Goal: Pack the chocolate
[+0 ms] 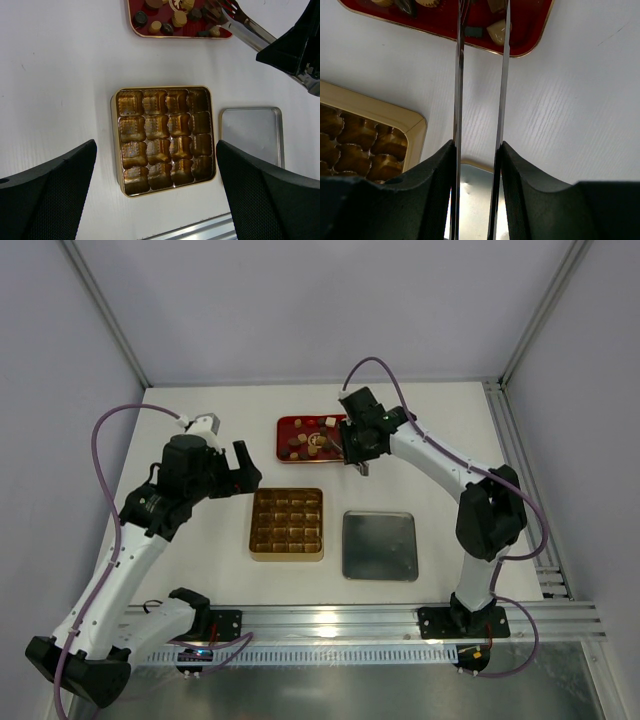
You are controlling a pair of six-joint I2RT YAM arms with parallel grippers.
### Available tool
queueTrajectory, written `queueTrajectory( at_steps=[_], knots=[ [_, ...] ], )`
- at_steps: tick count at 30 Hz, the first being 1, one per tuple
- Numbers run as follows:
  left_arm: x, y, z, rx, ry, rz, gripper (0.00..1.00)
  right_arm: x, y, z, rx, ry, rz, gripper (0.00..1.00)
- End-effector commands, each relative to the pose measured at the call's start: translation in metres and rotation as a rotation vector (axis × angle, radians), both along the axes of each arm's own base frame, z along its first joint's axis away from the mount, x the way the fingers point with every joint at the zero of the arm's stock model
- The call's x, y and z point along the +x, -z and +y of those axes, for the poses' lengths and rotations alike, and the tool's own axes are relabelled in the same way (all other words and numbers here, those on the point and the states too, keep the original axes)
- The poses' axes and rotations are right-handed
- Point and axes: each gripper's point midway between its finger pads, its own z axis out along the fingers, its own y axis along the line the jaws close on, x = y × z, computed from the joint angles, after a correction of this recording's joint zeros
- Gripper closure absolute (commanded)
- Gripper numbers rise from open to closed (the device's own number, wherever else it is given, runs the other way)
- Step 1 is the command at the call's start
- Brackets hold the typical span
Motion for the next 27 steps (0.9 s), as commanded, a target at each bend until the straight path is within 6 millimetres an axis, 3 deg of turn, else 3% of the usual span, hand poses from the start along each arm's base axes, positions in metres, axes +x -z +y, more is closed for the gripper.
queueTrajectory(
  at_steps=[1,13,27],
  knots=[
    [-0.0012,-0.0048,0.0027,-0.004,-0.017,-0.014,0.00,0.0128,-0.0151,0.0068,0.011,-0.015,-0.044,0.58],
    [-0.0006,-0.0025,0.0026,0.001,-0.015,-0.008,0.00,0.0178,-0.0075,0.0029,-0.028,-0.003,-0.041,0.58],
    [0.0017,-0.0031,0.0019,0.007,-0.011,-0.007,0.00,0.0177,-0.0116,0.0004,-0.030,0.003,-0.051,0.57]
  ],
)
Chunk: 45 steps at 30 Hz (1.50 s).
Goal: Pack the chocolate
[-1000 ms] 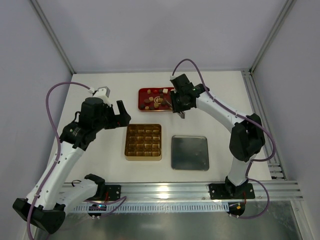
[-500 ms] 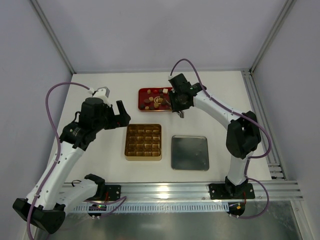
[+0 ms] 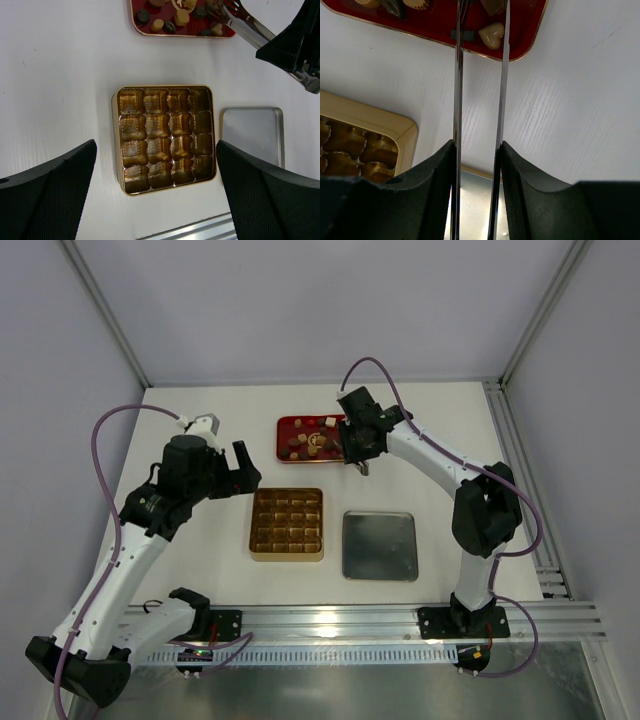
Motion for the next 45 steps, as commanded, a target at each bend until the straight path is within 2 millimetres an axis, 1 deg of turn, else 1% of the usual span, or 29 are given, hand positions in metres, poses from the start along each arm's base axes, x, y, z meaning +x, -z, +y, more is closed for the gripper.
queueTrajectory(
  at_steps=[1,4,5,7,14,26,29,38,45],
  knots=[
    [0.002,-0.005,0.000,0.006,0.003,-0.019,0.00,0.009,-0.019,0.001,0.009,0.003,-0.050,0.57],
    [0.002,-0.005,0.000,0.006,0.003,-0.019,0.00,0.009,-0.019,-0.001,0.012,0.008,-0.050,0.57],
    [0.002,-0.005,0.001,0.007,0.001,-0.020,0.00,0.010,-0.022,0.000,0.029,0.007,-0.059,0.57],
    [0.003,-0.005,0.000,0.007,0.001,-0.016,0.00,0.010,-0.021,-0.001,0.034,0.008,-0.054,0.57],
    [0.002,-0.007,0.001,0.004,0.001,-0.023,0.00,0.012,-0.029,-0.001,0.052,0.017,-0.070,0.57],
    [0.002,-0.007,0.000,0.001,0.001,-0.020,0.00,0.010,-0.033,-0.007,0.068,0.026,-0.072,0.57],
    [0.001,-0.007,0.000,-0.001,0.003,-0.018,0.00,0.010,-0.037,-0.007,0.082,0.028,-0.087,0.57],
    [0.000,-0.006,0.000,-0.003,0.003,-0.016,0.00,0.008,-0.037,-0.006,0.086,0.022,-0.079,0.57],
    [0.001,-0.005,-0.001,-0.002,0.003,-0.013,0.00,0.008,-0.035,-0.011,0.078,0.032,-0.074,0.57]
  ],
)
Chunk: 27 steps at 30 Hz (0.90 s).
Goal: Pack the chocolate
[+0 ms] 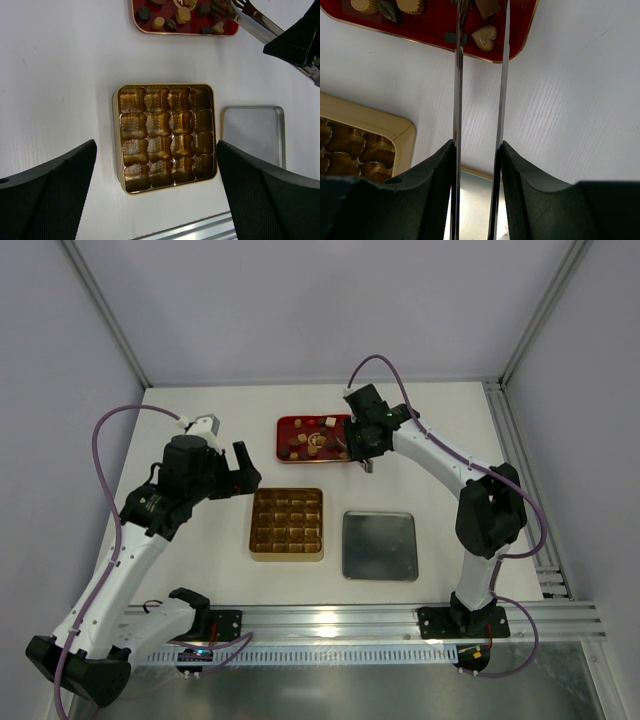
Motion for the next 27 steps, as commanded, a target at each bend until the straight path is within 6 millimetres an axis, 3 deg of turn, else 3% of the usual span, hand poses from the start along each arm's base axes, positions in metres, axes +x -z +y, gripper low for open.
queueTrajectory(
  at_steps=[1,27],
  knots=[
    [0.002,-0.006,-0.001,-0.006,0.004,-0.019,0.00,0.003,-0.029,-0.001,0.049,0.009,-0.072,0.57],
    [-0.001,-0.006,0.000,-0.008,0.000,-0.017,0.00,0.009,-0.013,0.003,0.053,0.001,-0.042,0.57]
  ],
)
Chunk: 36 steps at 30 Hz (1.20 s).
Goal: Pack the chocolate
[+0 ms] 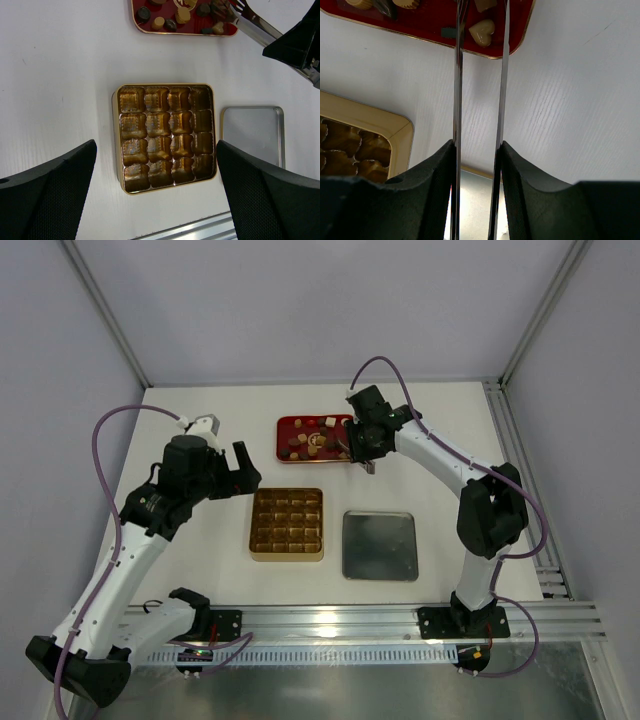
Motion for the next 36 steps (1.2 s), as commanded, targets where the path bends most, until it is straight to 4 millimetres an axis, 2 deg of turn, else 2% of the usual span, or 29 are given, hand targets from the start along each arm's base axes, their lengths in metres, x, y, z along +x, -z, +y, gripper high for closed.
queueTrajectory(
  at_steps=[1,19,26,33,36],
  knots=[
    [-0.001,-0.005,0.000,-0.003,0.000,-0.016,0.00,0.012,-0.019,0.007,0.046,-0.001,-0.060,0.57],
    [-0.001,-0.005,0.000,-0.007,-0.002,-0.016,0.00,0.012,-0.007,0.010,0.046,-0.002,-0.031,0.61],
    [0.000,-0.004,0.000,-0.004,-0.002,-0.015,0.00,0.017,-0.010,0.008,0.040,0.006,-0.043,0.62],
    [0.000,-0.006,0.002,0.000,-0.005,-0.022,0.00,0.024,-0.016,0.010,0.039,0.007,-0.050,0.73],
    [-0.001,-0.005,0.003,0.007,-0.006,-0.023,0.00,0.027,-0.021,0.009,0.041,0.013,-0.062,0.74]
  ],
)
